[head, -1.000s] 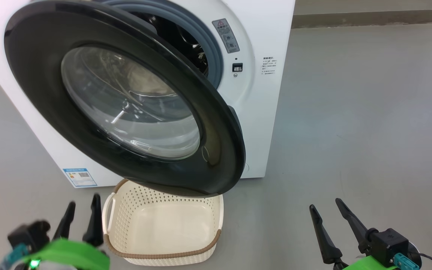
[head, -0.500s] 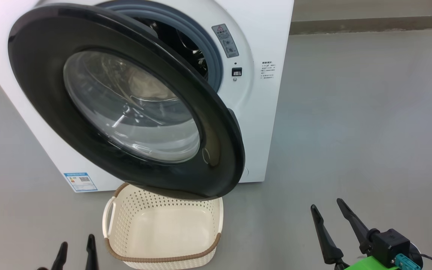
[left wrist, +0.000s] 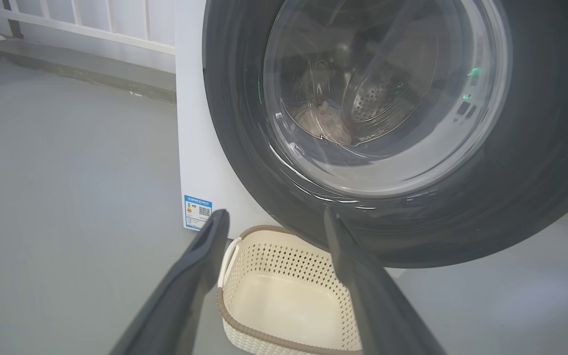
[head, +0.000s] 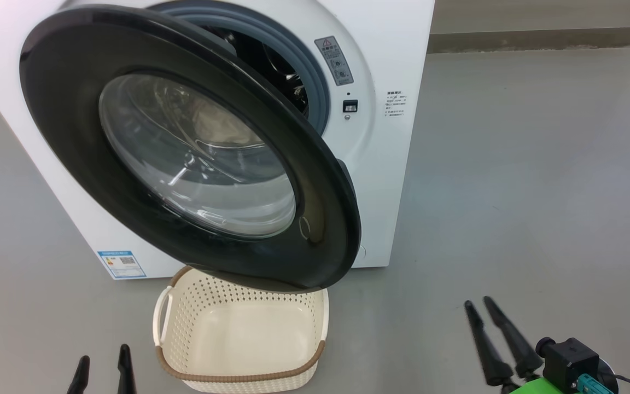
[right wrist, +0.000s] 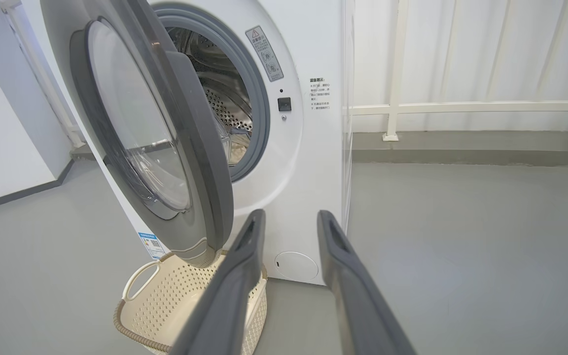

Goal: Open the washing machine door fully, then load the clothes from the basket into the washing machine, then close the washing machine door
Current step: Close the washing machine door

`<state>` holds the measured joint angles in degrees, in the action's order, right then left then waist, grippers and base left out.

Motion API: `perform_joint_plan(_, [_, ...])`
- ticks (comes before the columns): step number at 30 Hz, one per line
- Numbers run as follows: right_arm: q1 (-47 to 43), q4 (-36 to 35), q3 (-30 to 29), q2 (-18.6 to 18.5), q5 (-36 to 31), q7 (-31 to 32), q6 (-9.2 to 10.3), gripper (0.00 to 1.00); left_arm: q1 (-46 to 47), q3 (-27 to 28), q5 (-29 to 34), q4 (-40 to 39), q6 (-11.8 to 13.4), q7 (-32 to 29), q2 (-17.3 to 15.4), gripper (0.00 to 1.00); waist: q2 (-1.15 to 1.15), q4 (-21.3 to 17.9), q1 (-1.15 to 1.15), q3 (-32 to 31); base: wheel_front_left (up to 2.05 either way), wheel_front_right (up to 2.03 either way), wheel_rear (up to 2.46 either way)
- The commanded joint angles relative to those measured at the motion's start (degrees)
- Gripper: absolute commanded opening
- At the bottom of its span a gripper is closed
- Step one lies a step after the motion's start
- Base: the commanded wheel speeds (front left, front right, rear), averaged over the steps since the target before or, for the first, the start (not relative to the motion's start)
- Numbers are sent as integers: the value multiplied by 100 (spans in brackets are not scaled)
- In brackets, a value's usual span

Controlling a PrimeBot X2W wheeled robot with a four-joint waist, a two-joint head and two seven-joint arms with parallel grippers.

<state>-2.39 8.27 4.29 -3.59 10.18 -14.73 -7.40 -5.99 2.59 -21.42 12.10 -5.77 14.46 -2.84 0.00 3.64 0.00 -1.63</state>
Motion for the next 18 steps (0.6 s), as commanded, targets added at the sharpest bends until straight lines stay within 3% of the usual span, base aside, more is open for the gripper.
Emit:
perform_joint_plan(1, [120,-139,125,-5,12,-27,-9,0,118,219,77,-138,-25,53,-47,100,0,6,0,3,0,0,0])
perform_joint_plan(18, [136,-141,156,-12,45,-27,-9,0,128,302,161,-117,-110,53,-6,100,0,82,0,-29,0,0,0])
